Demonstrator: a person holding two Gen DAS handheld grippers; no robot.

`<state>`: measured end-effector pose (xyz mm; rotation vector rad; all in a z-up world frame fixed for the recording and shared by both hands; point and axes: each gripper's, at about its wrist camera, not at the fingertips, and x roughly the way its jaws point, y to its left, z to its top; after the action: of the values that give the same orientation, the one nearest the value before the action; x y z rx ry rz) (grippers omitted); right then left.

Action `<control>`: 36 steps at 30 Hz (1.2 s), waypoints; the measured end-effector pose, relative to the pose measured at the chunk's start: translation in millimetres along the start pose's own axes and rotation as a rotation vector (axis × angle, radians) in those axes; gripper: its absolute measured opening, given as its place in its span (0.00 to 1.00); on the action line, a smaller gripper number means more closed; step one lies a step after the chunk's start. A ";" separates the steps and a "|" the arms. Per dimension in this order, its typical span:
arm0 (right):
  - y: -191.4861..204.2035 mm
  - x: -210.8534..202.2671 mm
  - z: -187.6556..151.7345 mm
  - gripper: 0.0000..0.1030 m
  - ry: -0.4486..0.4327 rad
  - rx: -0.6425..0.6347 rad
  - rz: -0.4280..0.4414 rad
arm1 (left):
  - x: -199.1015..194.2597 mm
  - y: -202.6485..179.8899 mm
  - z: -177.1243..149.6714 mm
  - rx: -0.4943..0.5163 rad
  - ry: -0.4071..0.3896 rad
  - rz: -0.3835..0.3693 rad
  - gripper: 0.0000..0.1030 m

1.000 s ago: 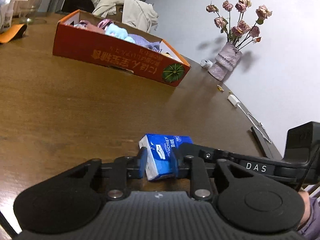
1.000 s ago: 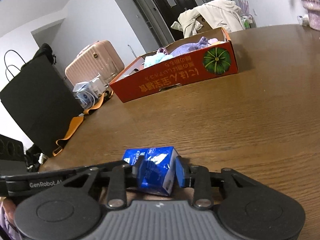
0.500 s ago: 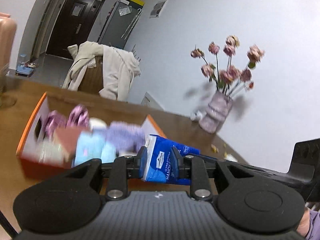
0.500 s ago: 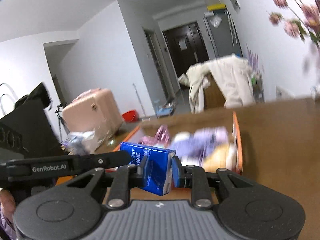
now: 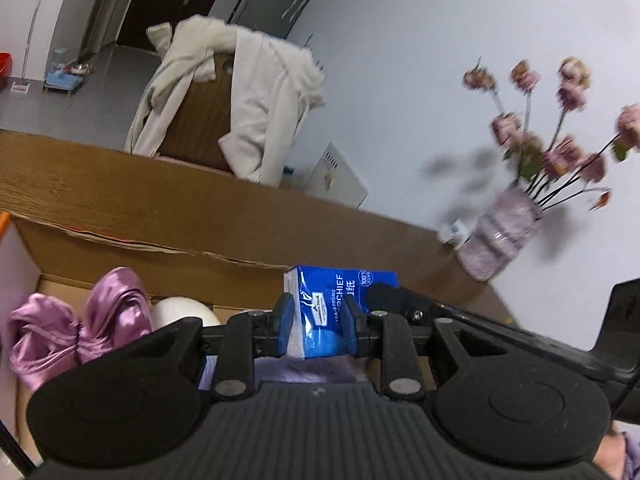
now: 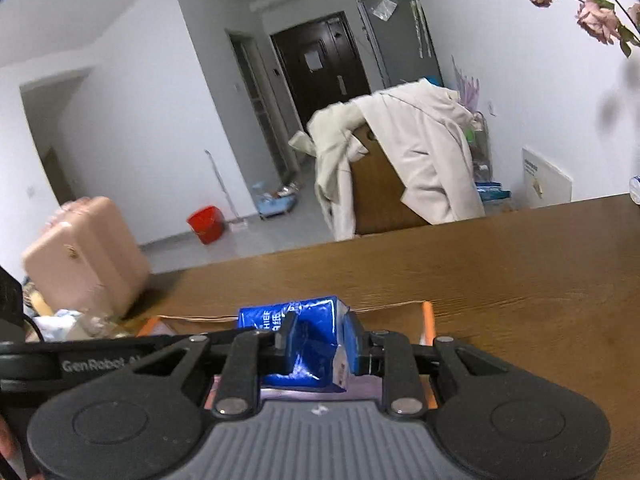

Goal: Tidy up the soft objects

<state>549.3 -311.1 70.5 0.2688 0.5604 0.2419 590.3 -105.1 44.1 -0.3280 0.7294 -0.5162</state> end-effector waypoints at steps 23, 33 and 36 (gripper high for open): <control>19.3 -120.7 -11.0 0.45 -0.075 -0.203 -0.098 | -151.0 -44.2 -28.7 0.315 -0.118 0.222 0.47; 52.0 -205.5 -64.2 0.53 -0.120 -0.251 -0.041 | -259.0 -73.7 -101.3 0.454 -0.247 0.237 0.63; 67.0 -227.5 -91.9 0.57 -0.134 -0.269 -0.006 | -280.5 -79.3 -132.1 0.470 -0.308 0.276 0.68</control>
<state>301.8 -299.0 127.9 0.0219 0.3900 0.2885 294.5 -29.7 140.2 0.1321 0.3295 -0.3496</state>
